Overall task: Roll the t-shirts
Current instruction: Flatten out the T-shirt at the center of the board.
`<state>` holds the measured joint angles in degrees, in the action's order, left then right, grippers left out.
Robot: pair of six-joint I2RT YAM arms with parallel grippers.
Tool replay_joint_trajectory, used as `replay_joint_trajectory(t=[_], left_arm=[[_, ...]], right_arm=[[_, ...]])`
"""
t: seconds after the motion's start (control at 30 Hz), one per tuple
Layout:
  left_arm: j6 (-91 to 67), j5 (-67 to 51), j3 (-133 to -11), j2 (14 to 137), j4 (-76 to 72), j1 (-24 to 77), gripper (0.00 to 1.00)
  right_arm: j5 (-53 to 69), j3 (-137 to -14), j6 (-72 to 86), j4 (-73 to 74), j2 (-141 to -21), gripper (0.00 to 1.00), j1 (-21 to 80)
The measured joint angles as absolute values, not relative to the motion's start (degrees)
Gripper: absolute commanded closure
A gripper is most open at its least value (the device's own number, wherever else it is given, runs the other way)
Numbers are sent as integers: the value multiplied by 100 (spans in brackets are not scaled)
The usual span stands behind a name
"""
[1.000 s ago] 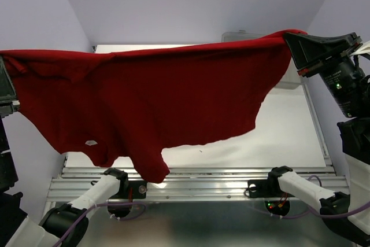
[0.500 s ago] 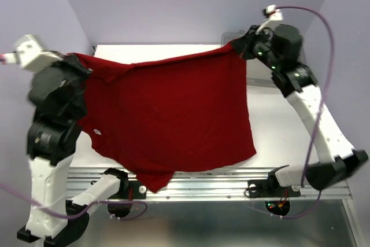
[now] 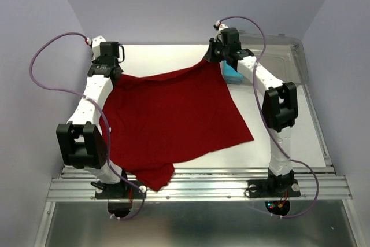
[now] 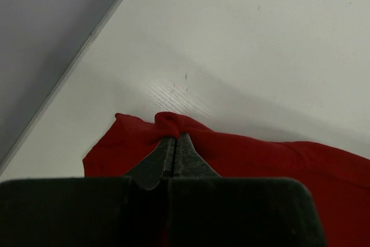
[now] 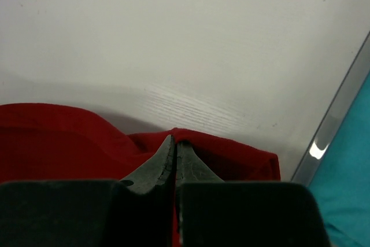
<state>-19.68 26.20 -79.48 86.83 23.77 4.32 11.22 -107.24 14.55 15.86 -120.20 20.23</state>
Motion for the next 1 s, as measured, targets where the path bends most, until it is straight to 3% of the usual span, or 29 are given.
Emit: replay_joint_trajectory(t=[0.4,0.7,1.0], left_arm=[[-2067,1955,-9714,10621,2117,-427,100],[-2060,1702,-11214,12025,2342,-694,100],[-2016,1549,-11996,12617,2493,-733,100]], right_arm=[[1291,-13524,1481,1468,-14143,99,2023],[1201,-13736,1509,834,-14761,99,2023],[1140,-13996,1590,327,-15187,99,1988]])
